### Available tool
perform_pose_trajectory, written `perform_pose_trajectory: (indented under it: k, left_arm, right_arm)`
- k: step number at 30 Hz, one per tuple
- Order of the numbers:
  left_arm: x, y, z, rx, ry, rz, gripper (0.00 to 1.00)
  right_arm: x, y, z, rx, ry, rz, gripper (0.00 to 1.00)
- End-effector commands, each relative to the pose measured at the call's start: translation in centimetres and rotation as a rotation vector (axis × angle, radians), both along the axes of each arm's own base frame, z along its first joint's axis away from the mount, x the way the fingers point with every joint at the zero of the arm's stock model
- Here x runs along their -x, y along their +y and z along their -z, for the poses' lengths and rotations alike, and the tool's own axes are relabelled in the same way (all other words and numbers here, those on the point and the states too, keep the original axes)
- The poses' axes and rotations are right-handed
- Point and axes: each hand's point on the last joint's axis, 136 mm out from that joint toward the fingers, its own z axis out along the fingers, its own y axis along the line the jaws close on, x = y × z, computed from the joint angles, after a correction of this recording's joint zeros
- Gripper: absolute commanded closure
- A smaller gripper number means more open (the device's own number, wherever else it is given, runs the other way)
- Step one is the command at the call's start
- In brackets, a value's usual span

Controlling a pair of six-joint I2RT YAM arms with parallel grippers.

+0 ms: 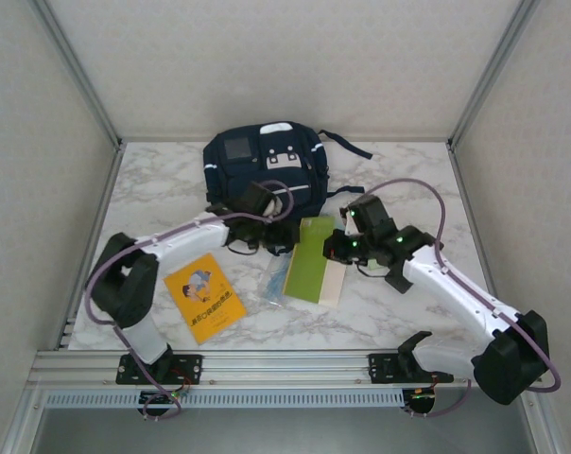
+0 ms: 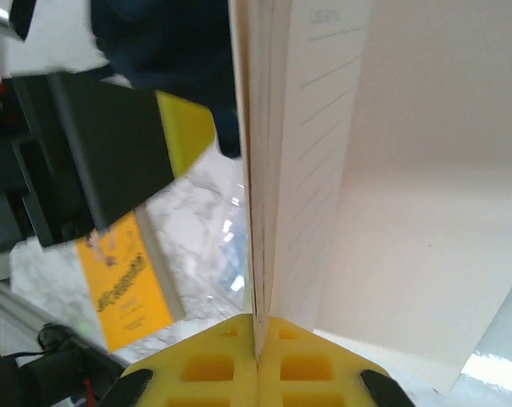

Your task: Pack the student bag

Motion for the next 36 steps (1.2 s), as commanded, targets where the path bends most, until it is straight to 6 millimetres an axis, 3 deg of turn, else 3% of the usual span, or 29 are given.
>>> perform_pose_trajectory:
  k: [1, 9, 15, 20, 22, 24, 29, 32, 36]
  left_arm:
    - [-1.3, 0.6, -3.0, 0.147, -0.072, -0.019, 0.13]
    - [-2.5, 1.6, -6.8, 0.432, -0.175, 0.034, 0.12]
    - [-1.5, 0.3, -6.7, 0.538, -0.159, 0.108, 0.13]
    - [-0.2, -1.7, -7.0, 0.598, -0.144, 0.187, 0.15]
    - [0.1, -2.2, -7.3, 0.598, -0.146, 0.208, 0.26]
    - [0.0, -2.2, -7.5, 0.59, -0.142, 0.209, 0.46]
    - [0.2, -1.7, -7.9, 0.542, -0.146, 0.209, 0.77]
    - [0.0, -1.5, -8.1, 0.53, -0.153, 0.185, 1.0]
    - [-0.9, -1.2, -8.9, 0.519, -0.165, 0.134, 1.0]
  right_arm:
    - [-0.1, 1.3, -1.6, -0.034, -0.035, -0.157, 1.0]
    - [-2.1, 2.7, -5.8, -0.229, -0.163, -0.309, 1.0]
    - [-3.3, 3.3, -7.9, -0.382, -0.211, -0.381, 1.0]
    - [-4.0, 3.6, -8.6, -0.425, -0.241, -0.407, 1.0]
    - [-4.5, 3.6, -8.1, -0.419, -0.232, -0.399, 1.0]
    - [-5.3, 3.2, -7.2, -0.393, -0.215, -0.377, 1.0]
    - [-7.0, 2.3, -5.3, -0.344, -0.201, -0.331, 1.0]
    - [-7.5, 2.3, -4.5, -0.327, -0.194, -0.332, 1.0]
    - [-8.7, 2.0, -3.2, -0.271, -0.185, -0.31, 1.0]
